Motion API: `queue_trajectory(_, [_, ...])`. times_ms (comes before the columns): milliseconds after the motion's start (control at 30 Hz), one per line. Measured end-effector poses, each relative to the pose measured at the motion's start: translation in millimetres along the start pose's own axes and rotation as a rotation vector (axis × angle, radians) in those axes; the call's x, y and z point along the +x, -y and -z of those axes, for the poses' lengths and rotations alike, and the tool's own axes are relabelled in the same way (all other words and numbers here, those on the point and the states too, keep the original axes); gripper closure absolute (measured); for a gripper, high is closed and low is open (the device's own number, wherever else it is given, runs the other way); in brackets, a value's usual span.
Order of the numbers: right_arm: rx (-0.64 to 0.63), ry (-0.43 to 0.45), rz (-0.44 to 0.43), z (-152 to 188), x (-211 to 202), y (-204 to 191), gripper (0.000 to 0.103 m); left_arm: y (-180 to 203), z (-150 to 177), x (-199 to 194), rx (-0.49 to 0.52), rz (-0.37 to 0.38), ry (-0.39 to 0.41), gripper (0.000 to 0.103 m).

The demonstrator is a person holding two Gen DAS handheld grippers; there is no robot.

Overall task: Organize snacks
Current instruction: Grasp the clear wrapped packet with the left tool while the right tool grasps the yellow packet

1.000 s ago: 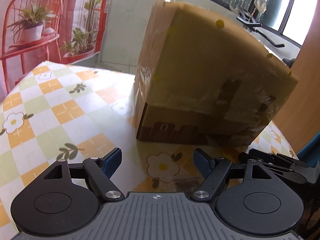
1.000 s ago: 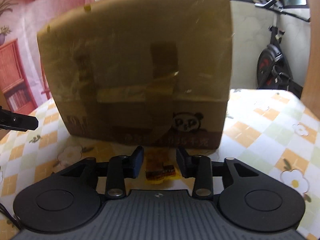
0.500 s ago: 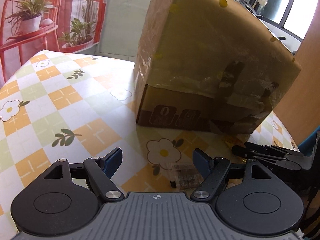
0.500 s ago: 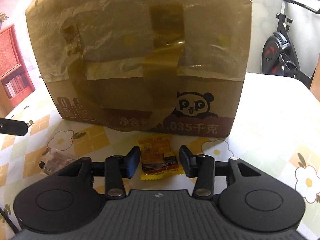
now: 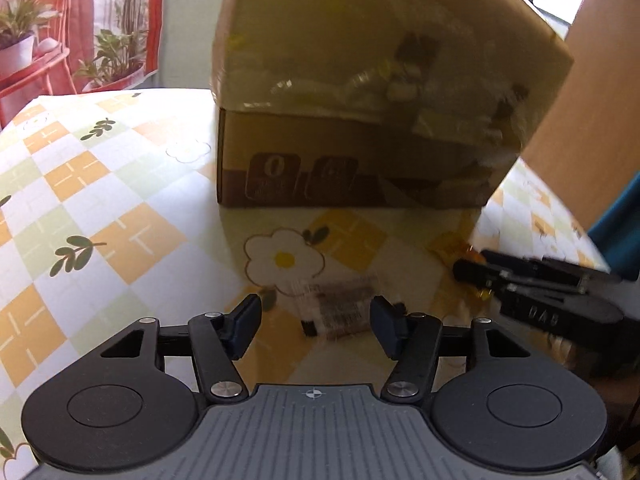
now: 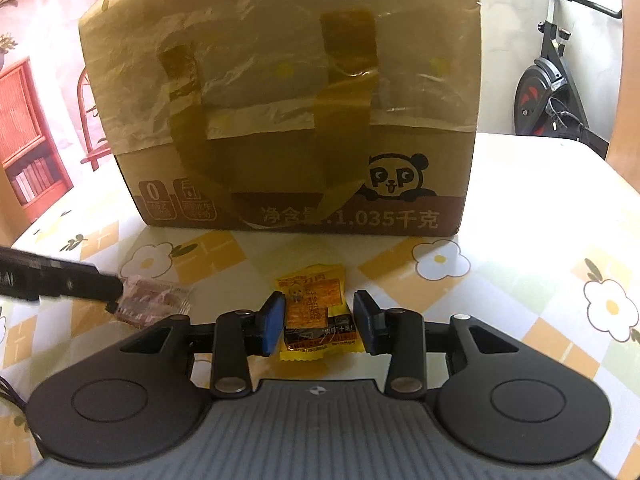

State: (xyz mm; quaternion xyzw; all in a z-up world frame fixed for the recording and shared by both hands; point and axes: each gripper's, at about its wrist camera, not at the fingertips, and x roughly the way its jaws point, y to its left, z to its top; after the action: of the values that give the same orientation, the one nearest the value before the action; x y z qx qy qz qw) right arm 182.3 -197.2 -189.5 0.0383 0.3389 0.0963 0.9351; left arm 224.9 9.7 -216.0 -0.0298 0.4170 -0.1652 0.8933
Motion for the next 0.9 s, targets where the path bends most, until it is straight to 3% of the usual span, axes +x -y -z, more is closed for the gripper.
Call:
queue_trajectory(300, [0.022, 0.009, -0.018, 1, -3, 5, 0.062, 10, 4, 2, 0.091, -0.057, -0.021, 0.038])
queue_trajectory(633, [0.024, 0.010, -0.022, 1, -4, 6, 0.062, 23, -2, 20, 0.192, -0.068, 0.000, 0.033])
queue_trajectory(900, [0.023, 0.010, -0.022, 1, -4, 7, 0.062, 29, -15, 32, 0.208, -0.059, -0.003, 0.033])
